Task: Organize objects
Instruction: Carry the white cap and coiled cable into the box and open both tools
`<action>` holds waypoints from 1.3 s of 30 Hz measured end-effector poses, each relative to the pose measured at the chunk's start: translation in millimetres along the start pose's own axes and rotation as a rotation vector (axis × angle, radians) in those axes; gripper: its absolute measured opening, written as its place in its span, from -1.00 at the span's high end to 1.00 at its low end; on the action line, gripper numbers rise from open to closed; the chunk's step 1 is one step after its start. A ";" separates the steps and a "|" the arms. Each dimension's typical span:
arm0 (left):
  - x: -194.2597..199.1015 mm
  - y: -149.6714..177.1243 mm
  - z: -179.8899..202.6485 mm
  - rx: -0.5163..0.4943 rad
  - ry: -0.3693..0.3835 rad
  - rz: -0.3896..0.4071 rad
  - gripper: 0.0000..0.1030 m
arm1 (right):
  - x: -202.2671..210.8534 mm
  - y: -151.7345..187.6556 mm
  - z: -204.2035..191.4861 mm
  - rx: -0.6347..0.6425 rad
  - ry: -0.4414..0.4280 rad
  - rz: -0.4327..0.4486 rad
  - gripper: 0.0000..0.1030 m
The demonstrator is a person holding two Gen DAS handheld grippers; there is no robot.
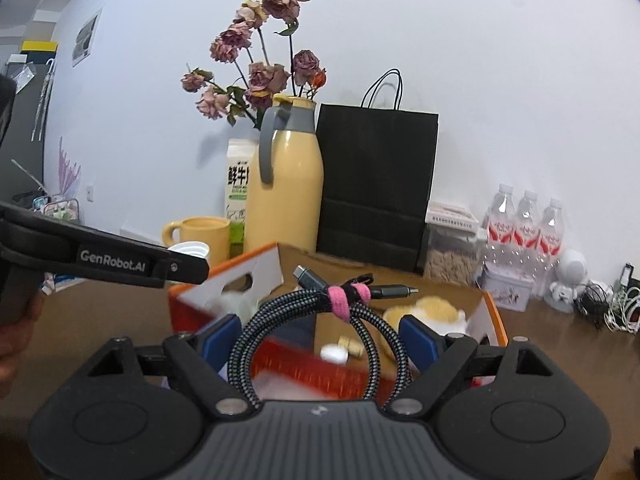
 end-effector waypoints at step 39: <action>-103.3 10.1 -2.9 0.000 -0.049 -0.051 -1.00 | -108.3 29.6 51.2 -0.106 0.057 -0.129 -1.00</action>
Point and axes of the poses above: each gripper's, at about its wrist camera, not at the fingertips, and x roughly against the way its jaws point, z to its right, y to its underside, the point moved 5 cm from there along -x, roughly the way its jaws point, and after that the axes turned 14 degrees about z, right-handed, at the moved point
